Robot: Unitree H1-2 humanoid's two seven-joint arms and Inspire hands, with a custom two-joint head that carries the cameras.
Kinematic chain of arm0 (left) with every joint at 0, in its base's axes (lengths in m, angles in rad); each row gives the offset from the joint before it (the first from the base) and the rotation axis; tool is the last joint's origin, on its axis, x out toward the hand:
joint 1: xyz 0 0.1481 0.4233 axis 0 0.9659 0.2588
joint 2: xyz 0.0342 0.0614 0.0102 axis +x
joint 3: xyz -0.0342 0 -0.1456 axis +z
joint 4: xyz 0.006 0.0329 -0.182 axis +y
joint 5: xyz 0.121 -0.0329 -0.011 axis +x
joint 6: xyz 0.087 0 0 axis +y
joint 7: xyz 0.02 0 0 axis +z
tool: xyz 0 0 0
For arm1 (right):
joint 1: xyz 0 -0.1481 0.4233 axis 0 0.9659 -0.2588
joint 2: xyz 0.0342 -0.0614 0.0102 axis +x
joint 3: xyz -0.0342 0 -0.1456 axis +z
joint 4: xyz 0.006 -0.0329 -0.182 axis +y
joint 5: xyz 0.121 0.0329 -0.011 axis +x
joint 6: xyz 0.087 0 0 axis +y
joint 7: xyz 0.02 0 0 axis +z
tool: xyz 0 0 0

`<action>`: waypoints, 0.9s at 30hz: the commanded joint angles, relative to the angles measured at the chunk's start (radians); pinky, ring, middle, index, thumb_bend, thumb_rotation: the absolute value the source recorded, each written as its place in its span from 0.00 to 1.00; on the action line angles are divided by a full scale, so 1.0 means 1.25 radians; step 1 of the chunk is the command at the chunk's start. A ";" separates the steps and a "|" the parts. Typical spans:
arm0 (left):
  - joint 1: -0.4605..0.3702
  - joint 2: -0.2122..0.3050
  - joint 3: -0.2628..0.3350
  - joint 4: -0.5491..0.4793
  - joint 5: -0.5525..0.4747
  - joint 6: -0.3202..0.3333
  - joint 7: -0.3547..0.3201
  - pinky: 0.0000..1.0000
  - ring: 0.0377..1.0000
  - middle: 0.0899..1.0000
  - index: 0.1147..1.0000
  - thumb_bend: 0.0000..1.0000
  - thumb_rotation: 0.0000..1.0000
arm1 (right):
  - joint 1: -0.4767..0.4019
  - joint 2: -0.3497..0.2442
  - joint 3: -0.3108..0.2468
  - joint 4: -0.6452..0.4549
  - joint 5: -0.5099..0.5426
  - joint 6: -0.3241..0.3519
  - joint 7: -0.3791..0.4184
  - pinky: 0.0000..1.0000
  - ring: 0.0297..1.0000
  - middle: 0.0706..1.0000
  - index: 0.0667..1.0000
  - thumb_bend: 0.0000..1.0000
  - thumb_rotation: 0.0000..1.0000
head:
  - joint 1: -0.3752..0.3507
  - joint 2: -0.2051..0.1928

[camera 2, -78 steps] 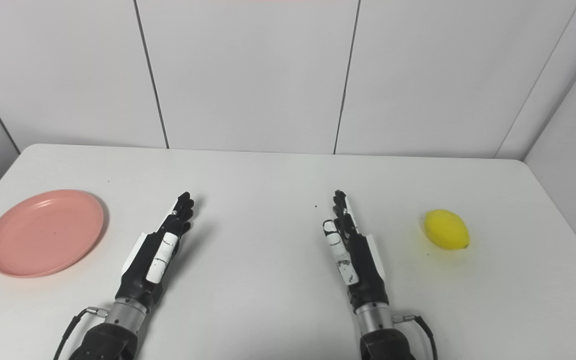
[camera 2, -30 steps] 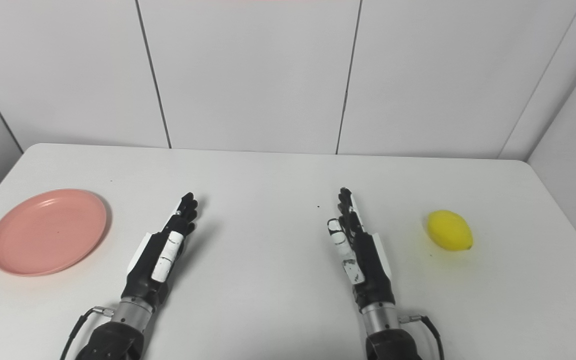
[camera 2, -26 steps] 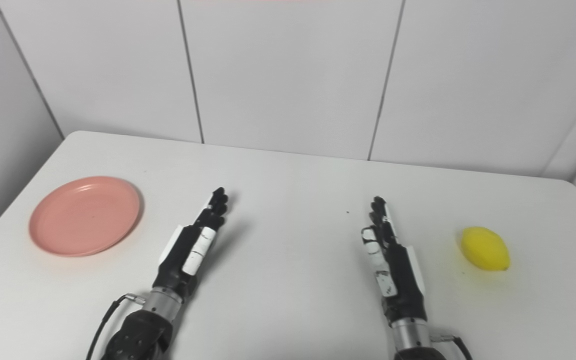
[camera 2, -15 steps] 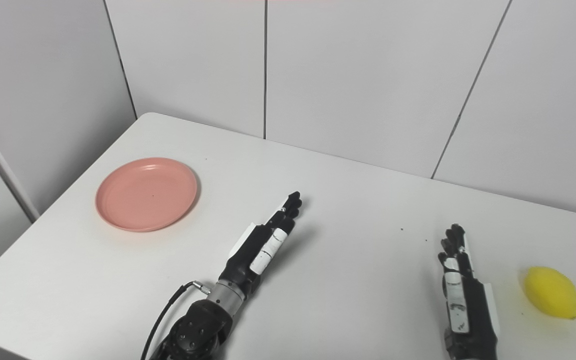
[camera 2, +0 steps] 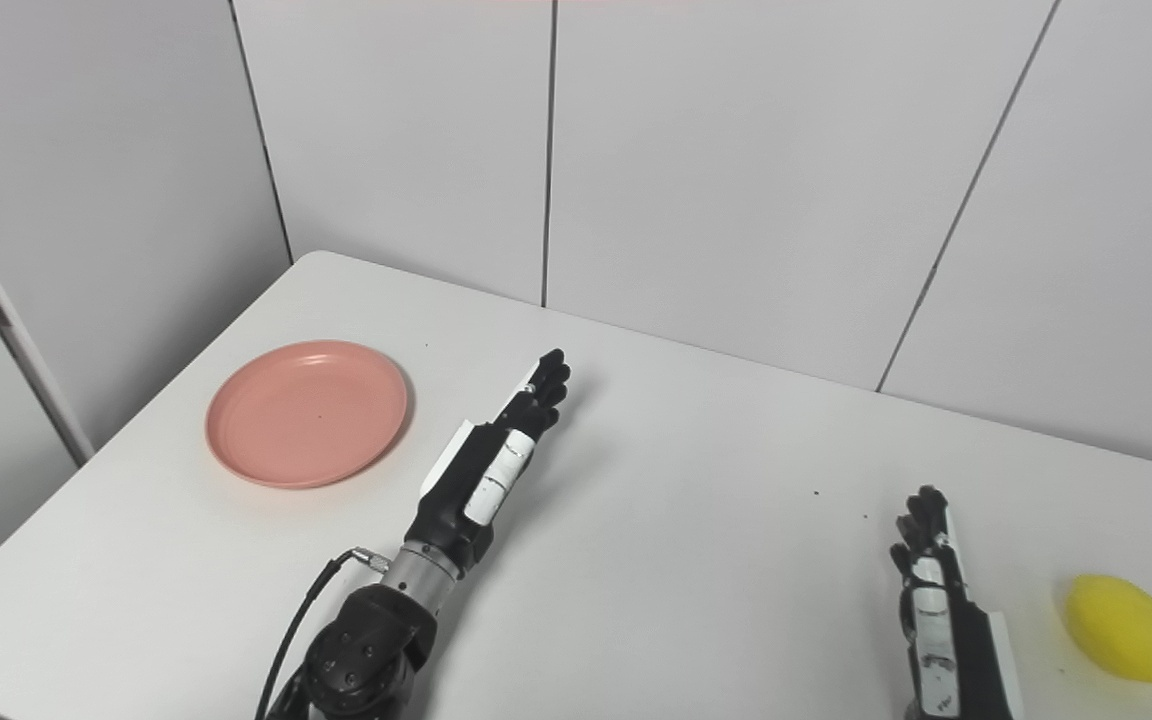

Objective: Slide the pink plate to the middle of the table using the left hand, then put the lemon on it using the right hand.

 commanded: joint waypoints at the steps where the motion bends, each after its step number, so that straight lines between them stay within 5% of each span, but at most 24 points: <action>1: -0.035 0.007 0.010 -0.039 -0.014 -0.007 -0.001 0.97 0.96 0.98 0.97 0.68 1.00 | -0.016 -0.002 -0.002 -0.033 0.002 0.004 0.002 1.00 1.00 1.00 1.00 0.32 1.00 | 0.004 -0.005; 16: -0.043 0.098 0.092 -0.124 -0.108 0.055 -0.020 0.97 0.93 0.93 0.93 0.74 1.00 | -0.031 0.016 0.005 -0.023 -0.014 0.005 -0.010 1.00 1.00 1.00 1.00 0.25 1.00 | 0.000 -0.033; 27: -0.079 0.161 0.164 -0.019 -0.103 -0.034 0.000 0.88 0.86 0.86 0.85 0.78 1.00 | -0.037 0.020 0.003 -0.018 -0.018 0.004 -0.009 1.00 1.00 1.00 1.00 0.19 1.00 | 0.006 -0.046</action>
